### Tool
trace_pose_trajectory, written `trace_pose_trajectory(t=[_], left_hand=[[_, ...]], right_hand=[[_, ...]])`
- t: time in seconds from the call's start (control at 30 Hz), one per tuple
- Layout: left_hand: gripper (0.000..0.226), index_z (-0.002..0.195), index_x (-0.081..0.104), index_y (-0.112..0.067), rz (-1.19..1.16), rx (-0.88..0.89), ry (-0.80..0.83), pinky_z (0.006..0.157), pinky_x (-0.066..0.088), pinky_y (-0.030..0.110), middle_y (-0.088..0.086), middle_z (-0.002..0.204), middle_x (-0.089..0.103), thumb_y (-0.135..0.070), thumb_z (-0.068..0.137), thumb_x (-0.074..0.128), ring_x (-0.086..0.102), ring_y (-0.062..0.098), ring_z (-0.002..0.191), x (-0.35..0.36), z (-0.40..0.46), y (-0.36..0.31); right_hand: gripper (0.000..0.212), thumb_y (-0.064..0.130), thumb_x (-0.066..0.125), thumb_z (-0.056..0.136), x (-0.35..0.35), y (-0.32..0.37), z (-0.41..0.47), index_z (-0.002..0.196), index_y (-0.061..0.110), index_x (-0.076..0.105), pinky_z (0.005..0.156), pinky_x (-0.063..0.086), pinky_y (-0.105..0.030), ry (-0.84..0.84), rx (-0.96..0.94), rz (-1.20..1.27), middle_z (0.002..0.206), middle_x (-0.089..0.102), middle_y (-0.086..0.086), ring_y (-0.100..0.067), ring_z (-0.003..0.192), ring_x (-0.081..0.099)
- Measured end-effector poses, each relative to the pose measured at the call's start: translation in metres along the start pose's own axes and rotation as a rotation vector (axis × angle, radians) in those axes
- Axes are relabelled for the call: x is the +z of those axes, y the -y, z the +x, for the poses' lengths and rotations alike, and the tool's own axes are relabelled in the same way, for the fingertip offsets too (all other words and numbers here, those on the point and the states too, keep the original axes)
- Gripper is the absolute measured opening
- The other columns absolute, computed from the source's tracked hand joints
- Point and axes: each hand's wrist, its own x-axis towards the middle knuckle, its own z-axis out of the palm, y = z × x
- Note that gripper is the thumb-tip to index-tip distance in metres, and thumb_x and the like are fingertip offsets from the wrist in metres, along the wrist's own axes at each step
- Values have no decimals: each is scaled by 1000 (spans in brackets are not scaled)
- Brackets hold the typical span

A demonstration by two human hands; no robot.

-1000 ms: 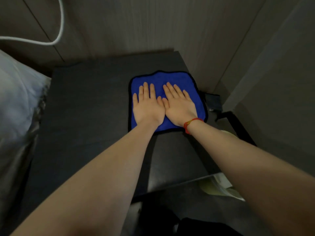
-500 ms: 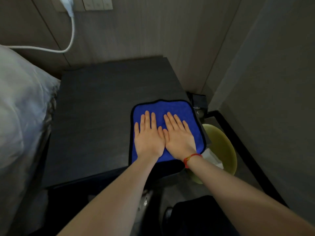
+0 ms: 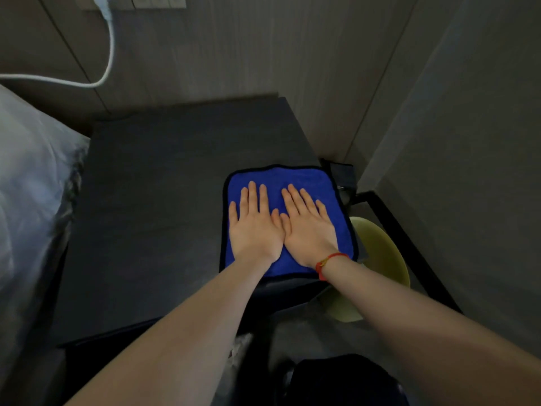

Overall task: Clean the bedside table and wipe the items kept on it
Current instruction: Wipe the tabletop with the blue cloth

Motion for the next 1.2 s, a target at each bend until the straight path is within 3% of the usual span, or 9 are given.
trace_pose_trajectory(t=[0.73, 1.0, 1.2], left_hand=[[56, 150, 0, -18, 45, -16, 2, 118, -1, 38, 2, 160, -5, -37, 99, 13, -4, 17, 147, 0, 214, -4], [55, 150, 1, -17, 53, -38, -6, 117, 0, 40, 3, 160, -3, -36, 100, 13, -2, 20, 147, -2, 268, -7], [55, 150, 1, -15, 67, -44, -12, 118, 1, 40, 5, 160, -3, -35, 100, 12, -1, 21, 147, -3, 274, -9]], right_hand=[[53, 38, 14, 99, -18, -25, 213, 148, 19, 5, 117, 0, -33, 14, -58, -9, 158, 1, 3, -14, 145, 0], [57, 37, 17, 99, -25, -32, 275, 148, 13, 3, 117, 4, -33, 45, -61, 33, 158, -1, -3, -16, 145, -2], [60, 36, 19, 99, -25, -34, 286, 147, 6, 0, 116, -2, -28, 56, -39, 127, 158, -5, -7, -17, 145, -5]])
